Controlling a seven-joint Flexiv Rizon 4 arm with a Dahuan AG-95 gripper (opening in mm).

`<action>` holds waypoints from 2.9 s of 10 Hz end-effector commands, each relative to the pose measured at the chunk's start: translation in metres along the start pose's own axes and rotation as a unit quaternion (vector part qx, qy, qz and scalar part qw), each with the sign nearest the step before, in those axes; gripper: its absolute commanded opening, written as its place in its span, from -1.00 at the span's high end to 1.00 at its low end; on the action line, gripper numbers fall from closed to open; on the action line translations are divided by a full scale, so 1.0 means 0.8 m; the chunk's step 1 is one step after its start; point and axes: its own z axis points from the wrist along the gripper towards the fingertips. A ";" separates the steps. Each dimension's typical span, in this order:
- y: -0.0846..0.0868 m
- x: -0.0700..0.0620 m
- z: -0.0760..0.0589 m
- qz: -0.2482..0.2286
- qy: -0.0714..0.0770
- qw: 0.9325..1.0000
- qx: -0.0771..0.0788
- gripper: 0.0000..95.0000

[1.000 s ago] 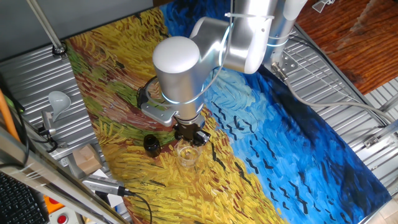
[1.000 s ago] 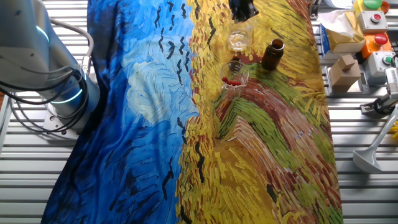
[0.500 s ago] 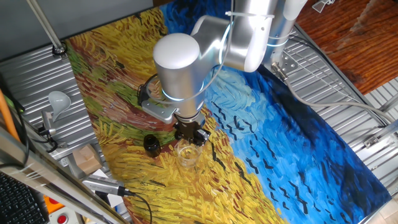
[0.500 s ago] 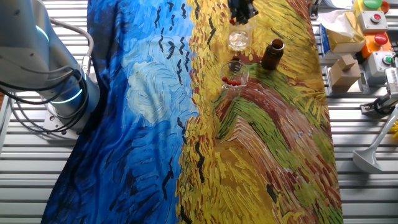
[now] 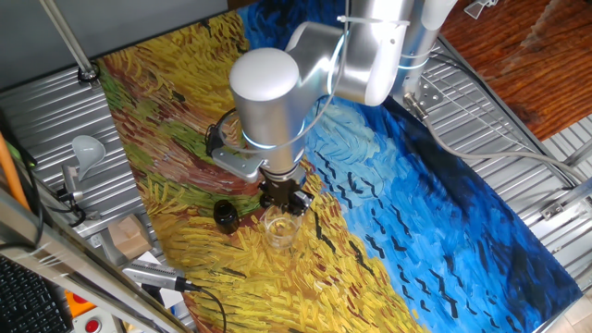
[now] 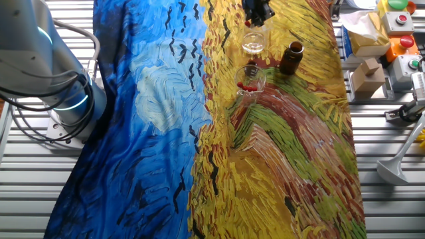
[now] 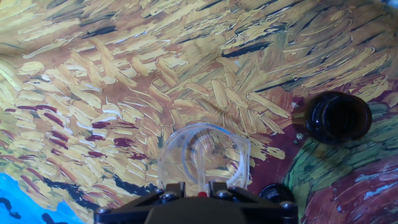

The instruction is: Transfer liquid using a dropper

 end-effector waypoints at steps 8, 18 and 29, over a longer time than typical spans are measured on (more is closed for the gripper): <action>0.000 0.003 -0.012 -0.007 0.005 1.000 0.005 0.60; -0.002 0.014 -0.012 -0.011 0.009 1.000 0.010 0.60; -0.001 0.016 -0.015 -0.010 0.011 1.000 0.010 1.00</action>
